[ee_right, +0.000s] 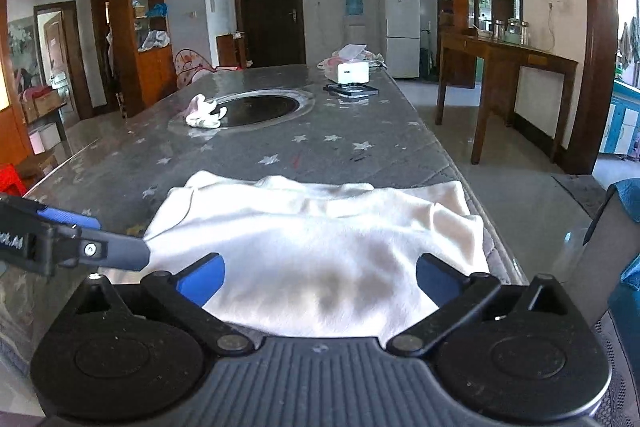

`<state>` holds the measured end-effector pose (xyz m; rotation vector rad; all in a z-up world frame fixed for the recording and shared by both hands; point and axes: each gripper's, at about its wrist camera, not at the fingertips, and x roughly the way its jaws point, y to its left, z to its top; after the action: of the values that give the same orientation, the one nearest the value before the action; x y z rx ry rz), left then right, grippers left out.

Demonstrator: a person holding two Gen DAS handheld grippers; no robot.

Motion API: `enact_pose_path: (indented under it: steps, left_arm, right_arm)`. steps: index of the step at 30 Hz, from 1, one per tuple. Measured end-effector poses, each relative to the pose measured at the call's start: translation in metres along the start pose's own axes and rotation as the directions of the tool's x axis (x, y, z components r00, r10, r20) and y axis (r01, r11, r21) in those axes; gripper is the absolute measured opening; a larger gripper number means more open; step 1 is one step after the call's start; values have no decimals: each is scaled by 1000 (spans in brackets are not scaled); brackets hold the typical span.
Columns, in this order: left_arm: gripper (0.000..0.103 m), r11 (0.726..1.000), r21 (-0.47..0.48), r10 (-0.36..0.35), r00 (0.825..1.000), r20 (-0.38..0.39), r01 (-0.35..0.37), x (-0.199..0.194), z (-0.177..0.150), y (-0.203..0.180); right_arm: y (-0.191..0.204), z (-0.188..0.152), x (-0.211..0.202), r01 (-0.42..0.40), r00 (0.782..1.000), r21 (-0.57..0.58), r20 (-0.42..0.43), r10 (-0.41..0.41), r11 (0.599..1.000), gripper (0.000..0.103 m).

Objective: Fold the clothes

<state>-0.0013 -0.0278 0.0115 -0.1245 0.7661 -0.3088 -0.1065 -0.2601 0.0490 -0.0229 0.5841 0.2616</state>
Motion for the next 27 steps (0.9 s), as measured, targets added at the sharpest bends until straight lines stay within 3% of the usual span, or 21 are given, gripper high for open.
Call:
enact_pose_path:
  steps: [27]
  left_arm:
    - [103, 999, -21, 42, 999, -34, -43, -2, -12, -1]
  right_arm:
    - [3, -17, -11, -11, 999, 9, -40, 11, 1000, 103]
